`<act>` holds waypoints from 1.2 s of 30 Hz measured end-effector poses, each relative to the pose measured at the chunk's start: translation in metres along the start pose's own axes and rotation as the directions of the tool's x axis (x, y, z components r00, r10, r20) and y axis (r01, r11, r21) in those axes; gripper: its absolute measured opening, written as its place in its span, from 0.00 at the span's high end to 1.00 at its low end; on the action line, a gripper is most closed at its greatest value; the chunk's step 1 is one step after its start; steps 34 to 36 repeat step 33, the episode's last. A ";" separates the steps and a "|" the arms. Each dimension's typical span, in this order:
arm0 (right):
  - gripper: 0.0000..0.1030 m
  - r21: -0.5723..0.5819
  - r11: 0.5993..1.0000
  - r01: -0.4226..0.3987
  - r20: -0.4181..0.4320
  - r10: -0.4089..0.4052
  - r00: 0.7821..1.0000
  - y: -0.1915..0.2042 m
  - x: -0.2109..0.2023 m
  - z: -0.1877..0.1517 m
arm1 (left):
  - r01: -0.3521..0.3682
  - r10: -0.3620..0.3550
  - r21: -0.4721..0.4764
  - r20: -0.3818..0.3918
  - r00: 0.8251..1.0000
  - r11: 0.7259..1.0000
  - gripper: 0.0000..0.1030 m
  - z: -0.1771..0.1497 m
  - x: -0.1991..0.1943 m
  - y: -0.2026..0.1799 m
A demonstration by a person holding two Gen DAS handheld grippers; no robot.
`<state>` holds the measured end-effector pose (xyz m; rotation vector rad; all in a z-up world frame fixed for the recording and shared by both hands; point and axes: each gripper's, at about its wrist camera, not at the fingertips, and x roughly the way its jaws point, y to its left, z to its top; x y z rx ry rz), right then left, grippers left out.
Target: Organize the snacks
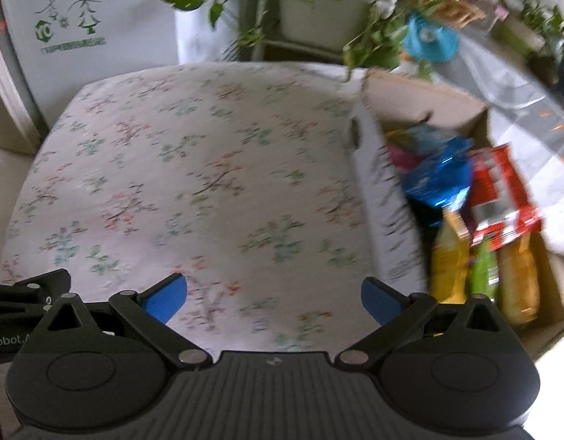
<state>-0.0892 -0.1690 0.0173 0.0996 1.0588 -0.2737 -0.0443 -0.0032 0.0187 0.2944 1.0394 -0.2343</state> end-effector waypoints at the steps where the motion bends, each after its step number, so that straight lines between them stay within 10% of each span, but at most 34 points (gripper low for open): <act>1: 0.00 0.008 1.000 -0.026 -0.006 0.026 1.000 0.002 0.002 -0.001 | -0.003 0.003 0.000 0.001 1.000 1.000 0.03 -0.001 0.000 0.003; 10: 0.00 -0.078 0.992 -0.096 -0.002 0.097 0.995 0.035 0.028 -0.022 | -0.013 0.013 -0.043 0.007 1.000 0.999 0.02 -0.010 0.000 0.038; 24: 0.00 -0.024 0.995 -0.092 0.280 0.095 0.955 0.052 0.048 -0.028 | 0.021 -0.021 -0.073 0.007 1.000 0.997 0.02 -0.013 -0.003 0.051; 36: 0.00 -0.008 0.997 -0.076 0.347 0.074 0.935 0.054 0.061 -0.018 | 0.026 -0.025 -0.053 0.015 1.000 0.998 0.02 -0.012 -0.004 0.046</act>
